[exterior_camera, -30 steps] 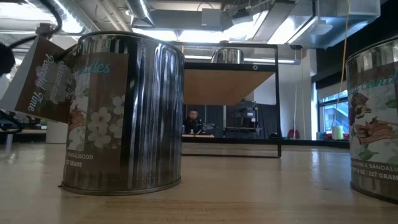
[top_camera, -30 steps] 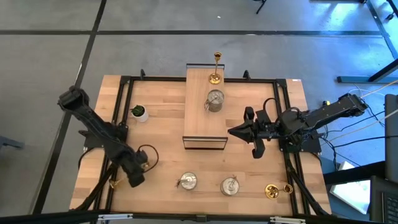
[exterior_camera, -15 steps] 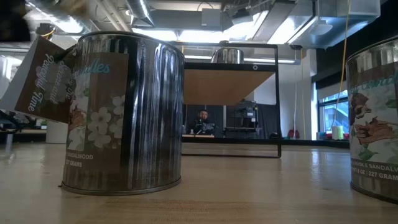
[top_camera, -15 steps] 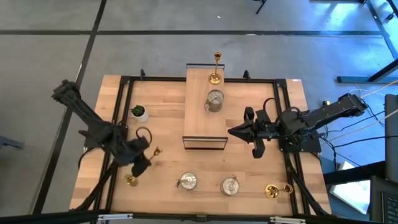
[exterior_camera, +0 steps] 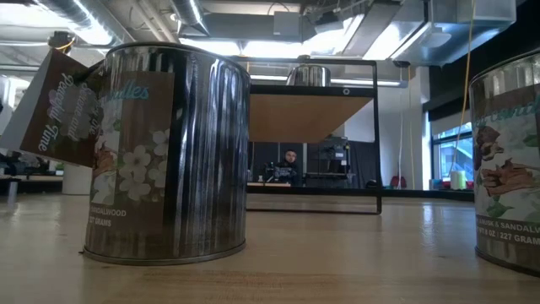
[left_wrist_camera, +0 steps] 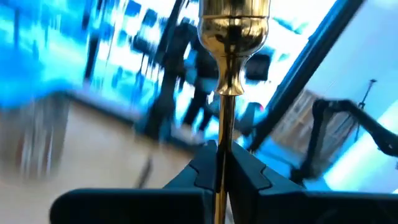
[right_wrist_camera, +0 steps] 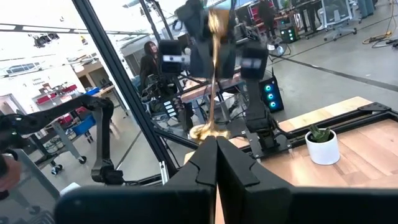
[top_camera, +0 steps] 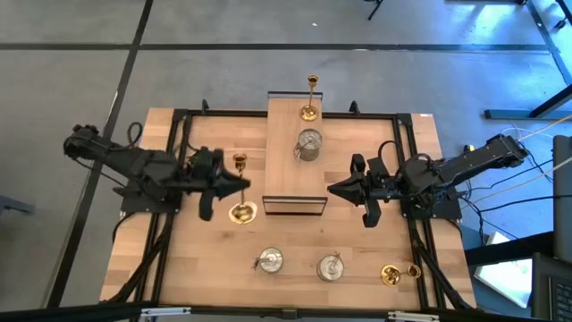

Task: Pick & Place candle stick holders
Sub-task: Put the left gold candle holder on the shelf

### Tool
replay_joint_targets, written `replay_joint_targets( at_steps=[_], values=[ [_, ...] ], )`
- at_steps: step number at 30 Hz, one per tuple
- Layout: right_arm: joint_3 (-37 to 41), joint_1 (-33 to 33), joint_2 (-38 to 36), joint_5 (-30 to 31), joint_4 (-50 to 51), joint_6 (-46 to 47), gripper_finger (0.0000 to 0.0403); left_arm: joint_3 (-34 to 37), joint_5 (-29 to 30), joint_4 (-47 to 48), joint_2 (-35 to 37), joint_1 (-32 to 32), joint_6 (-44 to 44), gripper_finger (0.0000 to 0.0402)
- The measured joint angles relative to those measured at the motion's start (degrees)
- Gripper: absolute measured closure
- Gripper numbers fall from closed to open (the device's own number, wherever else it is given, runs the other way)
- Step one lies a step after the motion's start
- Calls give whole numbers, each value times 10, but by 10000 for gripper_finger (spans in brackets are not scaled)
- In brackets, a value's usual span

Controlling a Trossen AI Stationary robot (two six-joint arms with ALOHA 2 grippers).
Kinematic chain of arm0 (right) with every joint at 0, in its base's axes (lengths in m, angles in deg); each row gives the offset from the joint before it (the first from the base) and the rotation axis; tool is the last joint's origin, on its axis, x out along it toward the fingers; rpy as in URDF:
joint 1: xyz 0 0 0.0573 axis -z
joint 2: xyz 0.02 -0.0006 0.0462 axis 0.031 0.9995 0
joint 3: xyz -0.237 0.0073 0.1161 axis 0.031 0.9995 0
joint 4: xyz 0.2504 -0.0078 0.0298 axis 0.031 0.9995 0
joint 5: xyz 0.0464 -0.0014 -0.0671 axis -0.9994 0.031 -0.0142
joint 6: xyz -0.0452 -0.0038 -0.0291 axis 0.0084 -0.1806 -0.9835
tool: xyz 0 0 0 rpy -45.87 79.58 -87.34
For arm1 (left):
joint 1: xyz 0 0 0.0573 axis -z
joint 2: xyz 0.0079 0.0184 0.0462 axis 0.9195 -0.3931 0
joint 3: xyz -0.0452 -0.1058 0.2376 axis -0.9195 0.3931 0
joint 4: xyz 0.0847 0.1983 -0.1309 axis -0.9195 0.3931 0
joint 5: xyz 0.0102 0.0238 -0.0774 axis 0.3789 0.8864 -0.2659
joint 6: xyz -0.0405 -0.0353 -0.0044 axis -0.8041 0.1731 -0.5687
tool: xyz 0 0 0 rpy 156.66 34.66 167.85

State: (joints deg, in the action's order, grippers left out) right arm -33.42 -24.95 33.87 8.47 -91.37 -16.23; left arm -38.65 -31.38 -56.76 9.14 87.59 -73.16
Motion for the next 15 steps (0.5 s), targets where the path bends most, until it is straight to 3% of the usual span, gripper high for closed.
replay_joint_targets(
  at_steps=[3,9,15],
  values=[
    [0,0,0,0,0,0,400,0,-45,-99,-28,-40,104,390],
    [0,-1,0,-35,7,13,400,0,-157,-227,-108,-131,217,386],
    [0,-18,0,-54,7,1,400,-8,-193,-300,-193,-191,196,389]
  ],
)
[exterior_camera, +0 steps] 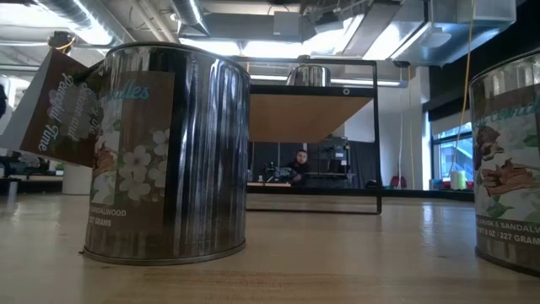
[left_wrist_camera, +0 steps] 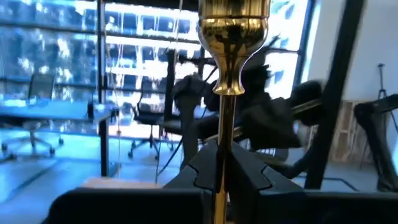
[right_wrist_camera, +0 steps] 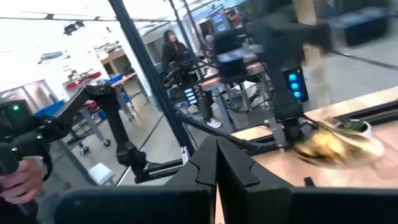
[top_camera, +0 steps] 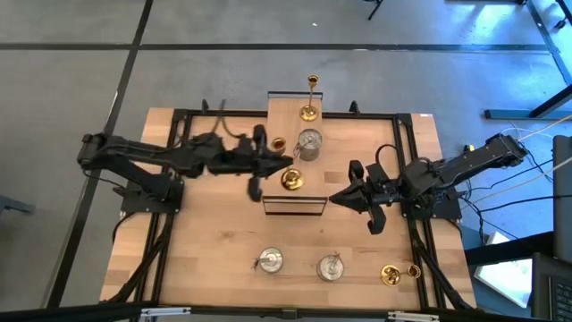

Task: Pick & Place candle stick holders
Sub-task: Put the left gold candle holder on the shelf

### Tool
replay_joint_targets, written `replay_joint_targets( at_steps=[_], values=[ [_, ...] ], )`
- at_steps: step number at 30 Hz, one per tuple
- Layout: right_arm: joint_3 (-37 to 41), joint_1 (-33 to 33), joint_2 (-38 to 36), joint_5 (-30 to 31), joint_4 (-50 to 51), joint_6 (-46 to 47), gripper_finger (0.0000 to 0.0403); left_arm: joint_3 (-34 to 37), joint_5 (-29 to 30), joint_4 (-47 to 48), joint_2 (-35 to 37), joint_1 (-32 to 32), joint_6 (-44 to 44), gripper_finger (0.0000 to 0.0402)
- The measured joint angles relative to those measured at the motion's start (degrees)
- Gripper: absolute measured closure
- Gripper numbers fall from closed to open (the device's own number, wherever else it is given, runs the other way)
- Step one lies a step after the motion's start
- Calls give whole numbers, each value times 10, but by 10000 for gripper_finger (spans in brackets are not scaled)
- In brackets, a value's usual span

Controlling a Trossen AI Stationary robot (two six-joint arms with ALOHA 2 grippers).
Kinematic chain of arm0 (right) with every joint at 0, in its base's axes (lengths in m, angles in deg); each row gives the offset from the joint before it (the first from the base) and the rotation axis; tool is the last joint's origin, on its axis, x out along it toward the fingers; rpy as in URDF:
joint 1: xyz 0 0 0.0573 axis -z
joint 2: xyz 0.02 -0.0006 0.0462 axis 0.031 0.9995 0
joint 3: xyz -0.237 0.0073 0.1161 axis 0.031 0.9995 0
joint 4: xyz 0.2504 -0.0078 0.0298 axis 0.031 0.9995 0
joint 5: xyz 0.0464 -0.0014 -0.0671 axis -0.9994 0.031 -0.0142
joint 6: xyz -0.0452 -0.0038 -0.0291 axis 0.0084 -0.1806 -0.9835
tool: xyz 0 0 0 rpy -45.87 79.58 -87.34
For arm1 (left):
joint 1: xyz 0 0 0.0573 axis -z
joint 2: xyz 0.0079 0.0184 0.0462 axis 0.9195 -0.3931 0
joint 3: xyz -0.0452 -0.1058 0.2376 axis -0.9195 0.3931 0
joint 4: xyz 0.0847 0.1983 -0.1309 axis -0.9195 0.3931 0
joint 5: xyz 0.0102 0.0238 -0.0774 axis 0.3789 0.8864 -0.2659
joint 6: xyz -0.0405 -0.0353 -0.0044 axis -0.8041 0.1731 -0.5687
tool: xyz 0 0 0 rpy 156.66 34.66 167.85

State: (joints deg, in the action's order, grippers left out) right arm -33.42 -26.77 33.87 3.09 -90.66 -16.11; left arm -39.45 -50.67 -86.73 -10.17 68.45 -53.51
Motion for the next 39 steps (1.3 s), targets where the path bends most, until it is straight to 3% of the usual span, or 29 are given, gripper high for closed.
replay_joint_targets(
  at_steps=[6,9,13,22,29,39],
  values=[
    [0,-63,1,37,-1,-10,400,-106,-62,77,-95,-11,13,389],
    [0,-98,1,93,-3,-16,400,-176,-59,130,-142,-6,35,389],
    [0,-123,1,132,4,-18,400,-230,-55,129,-183,-15,50,389],
    [0,-125,-19,55,102,16,400,-238,-38,132,-233,-63,-5,389],
    [0,-127,-106,44,231,6,400,-234,50,137,-235,-38,-17,389],
    [0,-127,-171,22,315,-16,400,-234,179,136,-258,0,-25,389]
  ],
)
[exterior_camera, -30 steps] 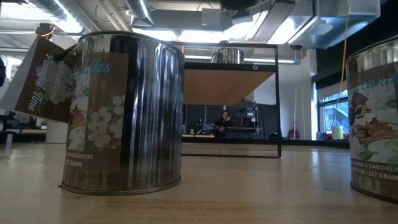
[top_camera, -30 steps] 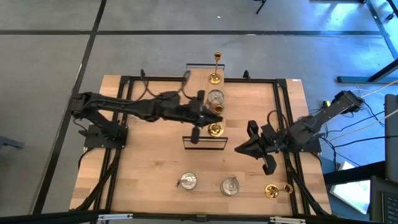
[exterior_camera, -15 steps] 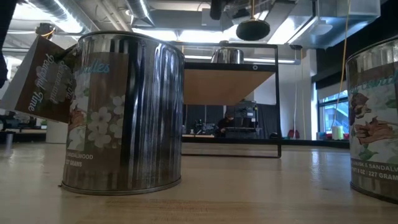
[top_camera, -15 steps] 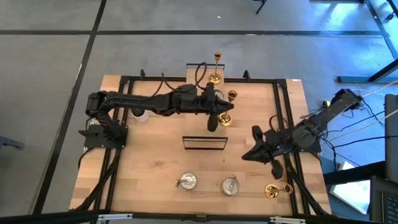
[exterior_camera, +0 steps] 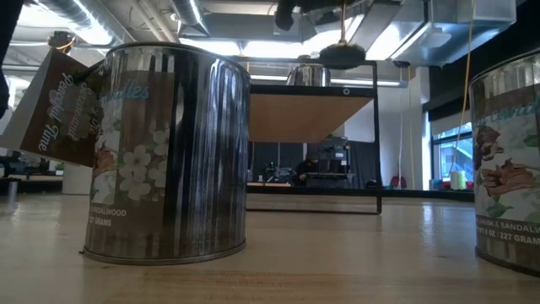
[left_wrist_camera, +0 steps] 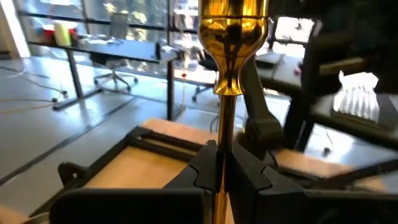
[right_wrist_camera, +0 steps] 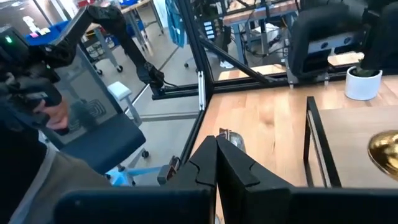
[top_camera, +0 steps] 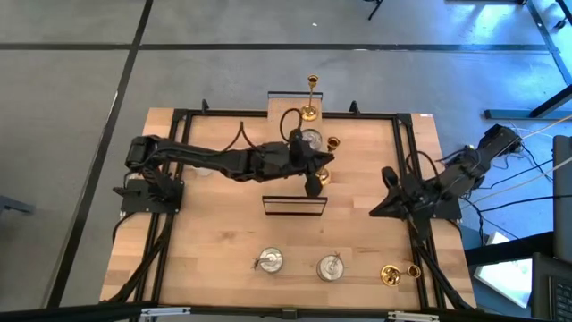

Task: Pick & Place candle stick holders
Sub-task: Put the left gold candle holder on the shelf

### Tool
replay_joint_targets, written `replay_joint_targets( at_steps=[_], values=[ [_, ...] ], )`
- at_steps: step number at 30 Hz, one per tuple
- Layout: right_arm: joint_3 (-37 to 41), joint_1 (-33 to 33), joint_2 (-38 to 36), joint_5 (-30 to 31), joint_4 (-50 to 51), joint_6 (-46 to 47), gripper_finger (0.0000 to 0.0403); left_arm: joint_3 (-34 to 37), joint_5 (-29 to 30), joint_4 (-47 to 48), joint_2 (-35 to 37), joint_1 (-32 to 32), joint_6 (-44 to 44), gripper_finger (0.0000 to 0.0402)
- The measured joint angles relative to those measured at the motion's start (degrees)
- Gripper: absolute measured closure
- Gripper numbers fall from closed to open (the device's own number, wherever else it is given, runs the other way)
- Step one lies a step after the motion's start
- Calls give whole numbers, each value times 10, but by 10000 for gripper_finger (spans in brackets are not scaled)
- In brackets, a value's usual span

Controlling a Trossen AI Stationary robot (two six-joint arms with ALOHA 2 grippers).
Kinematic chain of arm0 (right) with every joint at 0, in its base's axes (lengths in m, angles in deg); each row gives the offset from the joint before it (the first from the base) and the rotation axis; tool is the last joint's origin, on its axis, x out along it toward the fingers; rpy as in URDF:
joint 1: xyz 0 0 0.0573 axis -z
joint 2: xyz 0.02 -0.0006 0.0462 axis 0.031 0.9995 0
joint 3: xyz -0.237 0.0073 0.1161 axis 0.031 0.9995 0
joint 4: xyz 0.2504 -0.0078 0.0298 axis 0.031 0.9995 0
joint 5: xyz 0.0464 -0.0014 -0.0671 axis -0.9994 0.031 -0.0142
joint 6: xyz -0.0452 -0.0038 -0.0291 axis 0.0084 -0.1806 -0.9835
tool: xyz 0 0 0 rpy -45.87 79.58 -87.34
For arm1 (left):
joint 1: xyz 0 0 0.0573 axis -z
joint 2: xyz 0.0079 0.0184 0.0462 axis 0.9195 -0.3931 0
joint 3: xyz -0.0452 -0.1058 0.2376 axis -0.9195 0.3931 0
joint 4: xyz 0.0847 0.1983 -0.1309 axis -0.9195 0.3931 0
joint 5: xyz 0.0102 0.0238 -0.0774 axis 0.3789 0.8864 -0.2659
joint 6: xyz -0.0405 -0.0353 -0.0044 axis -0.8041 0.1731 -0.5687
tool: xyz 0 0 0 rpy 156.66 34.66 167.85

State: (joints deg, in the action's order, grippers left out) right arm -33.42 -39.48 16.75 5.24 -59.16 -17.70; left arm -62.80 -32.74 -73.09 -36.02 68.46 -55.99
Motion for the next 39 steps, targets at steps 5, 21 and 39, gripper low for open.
replay_joint_targets(
  at_steps=[5,21,39],
  values=[
    [0,2,-12,1,17,-3,400,0,59,9,-23,18,-6,389],
    [0,11,-21,-9,18,0,400,54,177,-51,-29,72,-41,389],
    [0,36,-5,-9,14,13,400,87,196,-91,-26,55,-34,389]
  ],
)
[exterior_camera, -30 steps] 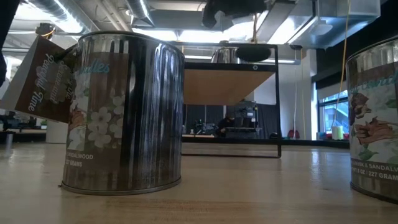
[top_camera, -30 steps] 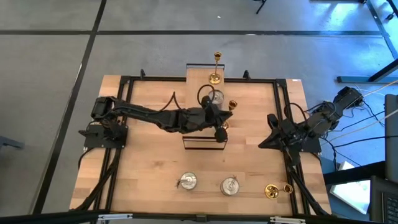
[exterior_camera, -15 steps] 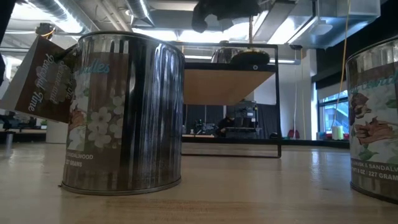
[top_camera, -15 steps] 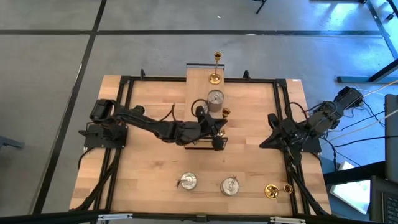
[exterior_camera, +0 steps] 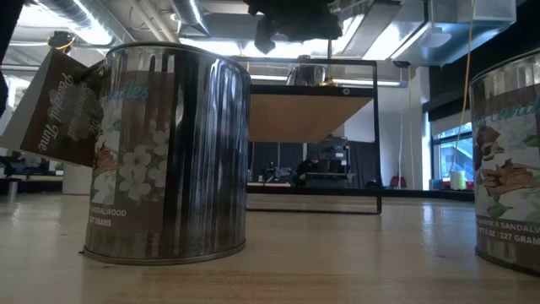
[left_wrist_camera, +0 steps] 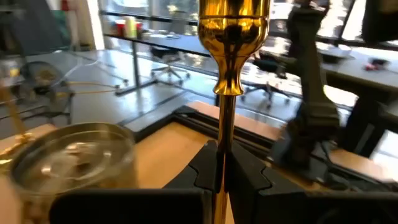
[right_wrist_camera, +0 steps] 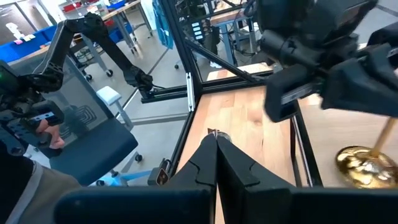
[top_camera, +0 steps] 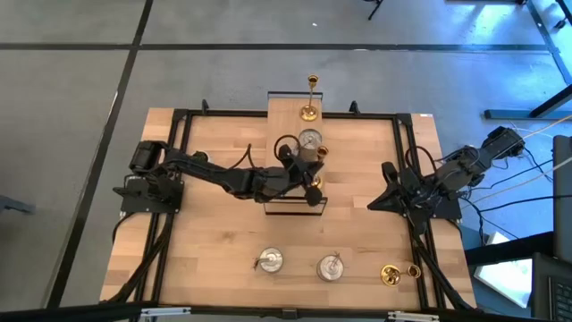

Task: Pick & Place candle stick holders
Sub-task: Put the left gold candle holder on the shelf

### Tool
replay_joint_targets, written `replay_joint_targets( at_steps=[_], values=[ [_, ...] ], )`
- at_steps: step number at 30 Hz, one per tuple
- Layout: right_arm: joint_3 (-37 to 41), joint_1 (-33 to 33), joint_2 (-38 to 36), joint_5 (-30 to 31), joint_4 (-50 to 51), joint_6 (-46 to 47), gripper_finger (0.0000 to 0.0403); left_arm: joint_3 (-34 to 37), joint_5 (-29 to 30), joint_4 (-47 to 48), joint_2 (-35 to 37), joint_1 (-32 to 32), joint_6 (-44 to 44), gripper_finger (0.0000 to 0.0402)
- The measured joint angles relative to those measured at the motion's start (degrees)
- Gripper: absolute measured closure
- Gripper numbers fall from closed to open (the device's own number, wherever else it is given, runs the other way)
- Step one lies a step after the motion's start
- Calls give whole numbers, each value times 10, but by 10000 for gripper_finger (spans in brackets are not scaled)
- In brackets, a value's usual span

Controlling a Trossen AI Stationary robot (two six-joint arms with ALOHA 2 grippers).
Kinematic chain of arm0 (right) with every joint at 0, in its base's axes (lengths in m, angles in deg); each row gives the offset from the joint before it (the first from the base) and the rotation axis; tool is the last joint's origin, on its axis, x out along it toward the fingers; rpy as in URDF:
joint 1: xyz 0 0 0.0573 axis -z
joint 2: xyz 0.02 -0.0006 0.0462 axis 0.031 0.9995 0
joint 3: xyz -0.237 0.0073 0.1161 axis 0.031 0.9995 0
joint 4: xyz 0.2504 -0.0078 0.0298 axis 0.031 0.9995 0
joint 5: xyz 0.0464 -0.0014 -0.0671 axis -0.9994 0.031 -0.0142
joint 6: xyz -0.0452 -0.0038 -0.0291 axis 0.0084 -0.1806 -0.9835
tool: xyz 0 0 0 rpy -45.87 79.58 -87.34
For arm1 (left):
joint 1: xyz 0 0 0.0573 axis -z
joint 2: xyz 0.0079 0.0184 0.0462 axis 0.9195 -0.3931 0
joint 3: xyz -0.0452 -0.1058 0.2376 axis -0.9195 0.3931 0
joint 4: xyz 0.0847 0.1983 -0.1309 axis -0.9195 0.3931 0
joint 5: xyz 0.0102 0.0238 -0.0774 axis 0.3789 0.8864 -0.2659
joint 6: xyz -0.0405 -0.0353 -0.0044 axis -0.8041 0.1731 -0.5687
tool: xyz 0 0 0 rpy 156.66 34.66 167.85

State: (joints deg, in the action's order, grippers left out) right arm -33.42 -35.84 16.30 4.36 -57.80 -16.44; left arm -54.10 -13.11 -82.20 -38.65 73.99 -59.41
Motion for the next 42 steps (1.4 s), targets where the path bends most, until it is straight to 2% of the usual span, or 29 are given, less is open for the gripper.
replay_joint_targets(
  at_steps=[42],
  values=[
    [0,27,0,-13,-2,0,400,0,16,58,0,8,3,372]
  ],
)
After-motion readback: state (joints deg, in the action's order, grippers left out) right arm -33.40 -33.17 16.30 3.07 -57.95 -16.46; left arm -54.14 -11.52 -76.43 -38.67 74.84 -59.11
